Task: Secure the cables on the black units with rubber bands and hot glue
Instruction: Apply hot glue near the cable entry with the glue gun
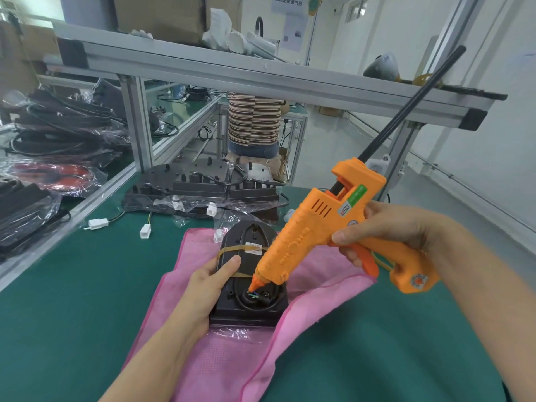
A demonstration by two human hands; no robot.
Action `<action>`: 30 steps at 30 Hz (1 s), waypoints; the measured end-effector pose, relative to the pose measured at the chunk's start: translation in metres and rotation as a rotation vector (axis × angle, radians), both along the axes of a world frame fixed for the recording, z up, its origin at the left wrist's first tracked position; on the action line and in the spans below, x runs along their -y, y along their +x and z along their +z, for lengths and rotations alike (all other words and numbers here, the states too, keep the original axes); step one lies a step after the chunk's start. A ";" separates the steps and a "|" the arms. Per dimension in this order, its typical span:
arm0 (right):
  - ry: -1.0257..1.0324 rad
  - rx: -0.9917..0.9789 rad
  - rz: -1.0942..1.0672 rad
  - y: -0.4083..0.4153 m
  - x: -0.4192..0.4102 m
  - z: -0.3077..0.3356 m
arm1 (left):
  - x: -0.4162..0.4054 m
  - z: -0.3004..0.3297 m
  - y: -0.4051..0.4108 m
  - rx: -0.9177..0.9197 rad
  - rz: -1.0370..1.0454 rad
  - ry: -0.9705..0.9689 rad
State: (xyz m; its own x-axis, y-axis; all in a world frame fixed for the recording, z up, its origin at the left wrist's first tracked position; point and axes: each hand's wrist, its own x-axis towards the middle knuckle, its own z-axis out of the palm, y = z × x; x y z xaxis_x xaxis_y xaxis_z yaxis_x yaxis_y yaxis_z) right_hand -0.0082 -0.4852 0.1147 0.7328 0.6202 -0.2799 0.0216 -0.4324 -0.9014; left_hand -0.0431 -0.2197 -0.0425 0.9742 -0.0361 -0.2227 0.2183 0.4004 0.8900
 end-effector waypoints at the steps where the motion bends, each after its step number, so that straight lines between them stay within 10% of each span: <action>1: -0.003 -0.005 -0.005 0.000 0.001 0.000 | 0.000 0.000 0.000 0.002 -0.002 0.001; 30: 0.017 -0.025 -0.028 0.000 0.012 -0.008 | 0.000 -0.001 0.000 -0.006 -0.001 0.008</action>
State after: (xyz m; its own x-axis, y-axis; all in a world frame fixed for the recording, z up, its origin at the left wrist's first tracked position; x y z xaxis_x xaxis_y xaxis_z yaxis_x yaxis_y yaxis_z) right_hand -0.0079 -0.4975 0.1063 0.7429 0.6043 -0.2879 -0.0125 -0.4175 -0.9086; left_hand -0.0427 -0.2193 -0.0435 0.9728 -0.0354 -0.2289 0.2241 0.3926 0.8920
